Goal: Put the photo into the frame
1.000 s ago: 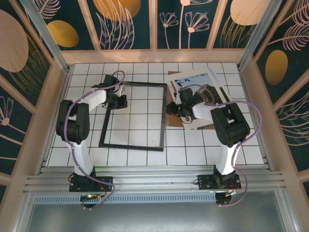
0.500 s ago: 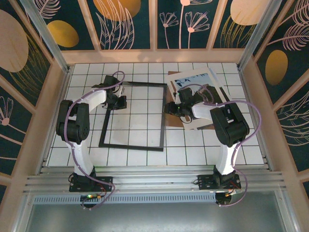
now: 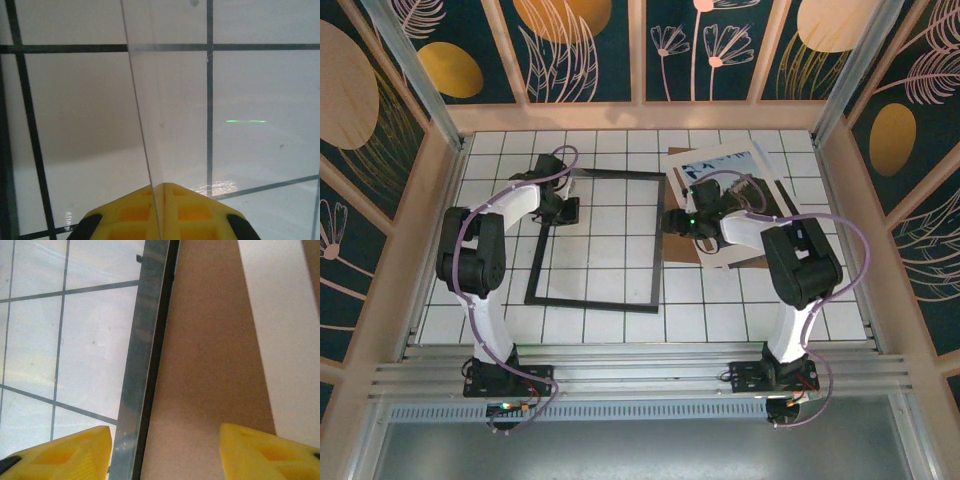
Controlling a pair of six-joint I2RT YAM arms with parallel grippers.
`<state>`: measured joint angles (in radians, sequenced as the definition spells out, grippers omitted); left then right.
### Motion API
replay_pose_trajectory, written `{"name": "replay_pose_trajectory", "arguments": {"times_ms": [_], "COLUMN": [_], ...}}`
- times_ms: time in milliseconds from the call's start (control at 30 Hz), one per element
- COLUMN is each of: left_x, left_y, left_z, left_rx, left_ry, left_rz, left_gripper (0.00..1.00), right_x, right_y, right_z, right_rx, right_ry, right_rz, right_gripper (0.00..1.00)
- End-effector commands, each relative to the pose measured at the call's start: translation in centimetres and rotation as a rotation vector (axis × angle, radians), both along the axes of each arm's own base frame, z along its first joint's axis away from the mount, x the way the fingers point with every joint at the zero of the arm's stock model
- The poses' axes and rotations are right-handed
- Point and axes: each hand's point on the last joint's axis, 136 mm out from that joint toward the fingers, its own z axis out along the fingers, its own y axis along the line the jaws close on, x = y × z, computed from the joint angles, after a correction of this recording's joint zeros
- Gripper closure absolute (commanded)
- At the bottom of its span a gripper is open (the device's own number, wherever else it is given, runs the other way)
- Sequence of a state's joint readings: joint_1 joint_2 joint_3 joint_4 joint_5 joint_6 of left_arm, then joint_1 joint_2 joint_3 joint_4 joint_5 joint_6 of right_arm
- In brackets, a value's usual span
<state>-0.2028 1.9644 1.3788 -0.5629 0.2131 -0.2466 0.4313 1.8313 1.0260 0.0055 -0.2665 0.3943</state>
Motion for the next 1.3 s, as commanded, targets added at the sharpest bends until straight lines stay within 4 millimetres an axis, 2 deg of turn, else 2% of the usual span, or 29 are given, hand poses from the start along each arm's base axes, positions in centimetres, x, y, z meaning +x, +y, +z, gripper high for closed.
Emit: {"name": "replay_pose_trajectory", "arguments": {"times_ms": [0, 333, 600, 1267], "left_x": [0.1, 0.3, 0.2, -0.1], "left_y": [1.2, 2.5, 2.5, 2.5], "left_z": [0.8, 1.1, 0.8, 0.6], "left_rx": [0.077, 0.15, 0.151, 0.147], "left_ry": [-0.013, -0.021, -0.015, -0.008], "left_rz": [-0.008, 0.007, 0.004, 0.01], "left_gripper": [1.0, 1.0, 1.0, 1.0], "right_x": [1.2, 2.2, 2.6, 2.6], "right_y": [-1.0, -2.5, -3.5, -3.6], "right_z": [2.9, 4.1, 4.4, 3.9], "right_rx": [-0.026, -0.066, -0.113, -0.119], "right_ry": [-0.079, -0.13, -0.162, -0.157], "right_rz": [-0.02, -0.048, -0.069, -0.068], "right_gripper": [0.38, 0.33, 0.32, 0.31]}}
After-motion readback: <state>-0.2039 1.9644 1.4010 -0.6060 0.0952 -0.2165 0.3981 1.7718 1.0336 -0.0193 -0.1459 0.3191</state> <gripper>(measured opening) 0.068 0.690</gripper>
